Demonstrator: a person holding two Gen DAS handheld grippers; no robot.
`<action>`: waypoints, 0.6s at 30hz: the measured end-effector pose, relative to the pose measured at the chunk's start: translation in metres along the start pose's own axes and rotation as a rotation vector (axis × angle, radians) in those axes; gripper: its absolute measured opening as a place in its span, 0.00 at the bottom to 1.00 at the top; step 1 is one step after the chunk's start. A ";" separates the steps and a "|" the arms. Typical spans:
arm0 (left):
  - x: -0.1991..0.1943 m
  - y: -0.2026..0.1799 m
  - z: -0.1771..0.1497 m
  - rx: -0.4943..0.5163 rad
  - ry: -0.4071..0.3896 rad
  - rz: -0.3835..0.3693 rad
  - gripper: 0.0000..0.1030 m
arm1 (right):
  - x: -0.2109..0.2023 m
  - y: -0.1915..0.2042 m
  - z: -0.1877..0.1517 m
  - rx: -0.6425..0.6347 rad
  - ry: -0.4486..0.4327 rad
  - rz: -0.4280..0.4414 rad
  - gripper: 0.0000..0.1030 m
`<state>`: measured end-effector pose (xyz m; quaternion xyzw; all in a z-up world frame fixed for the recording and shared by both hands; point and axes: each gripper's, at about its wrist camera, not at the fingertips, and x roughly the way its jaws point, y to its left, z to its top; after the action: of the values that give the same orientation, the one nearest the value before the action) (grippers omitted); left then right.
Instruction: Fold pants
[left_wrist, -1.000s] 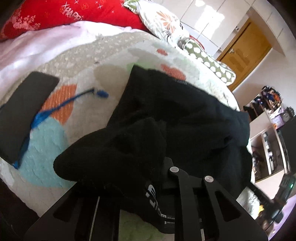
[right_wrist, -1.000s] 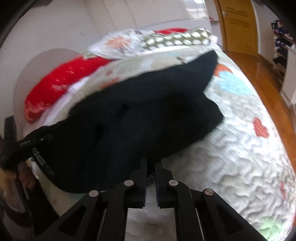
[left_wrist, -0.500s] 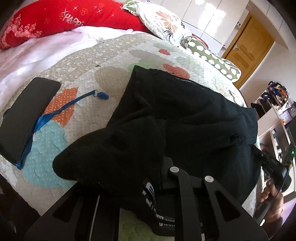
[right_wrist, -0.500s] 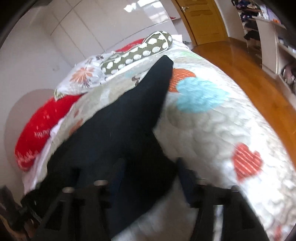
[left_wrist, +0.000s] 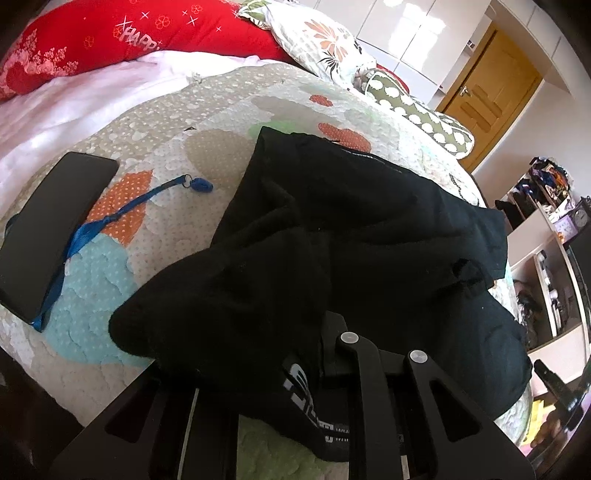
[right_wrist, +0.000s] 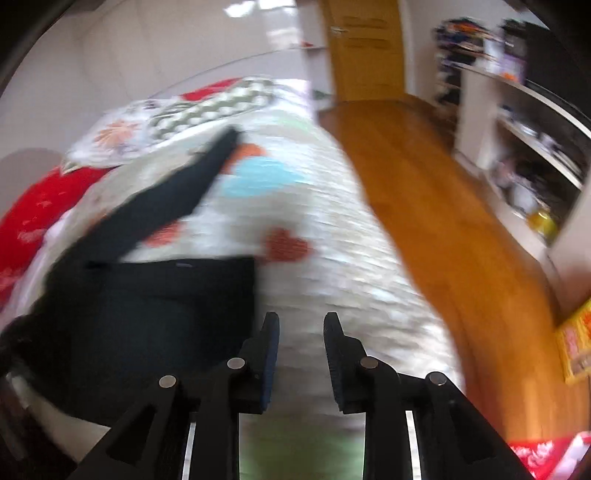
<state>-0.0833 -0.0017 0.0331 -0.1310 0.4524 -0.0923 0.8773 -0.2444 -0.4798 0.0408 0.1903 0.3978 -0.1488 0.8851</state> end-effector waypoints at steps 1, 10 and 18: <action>0.000 0.000 -0.001 0.005 0.000 0.003 0.15 | -0.002 -0.005 -0.001 0.031 -0.005 0.025 0.34; -0.005 0.004 -0.004 -0.019 0.008 0.016 0.25 | 0.037 0.045 -0.006 -0.062 0.039 0.186 0.43; -0.035 -0.007 -0.019 0.070 -0.038 -0.035 0.27 | -0.007 0.040 0.006 -0.129 -0.091 0.137 0.12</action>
<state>-0.1197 -0.0013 0.0517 -0.1096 0.4299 -0.1209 0.8880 -0.2286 -0.4463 0.0583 0.1528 0.3520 -0.0706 0.9207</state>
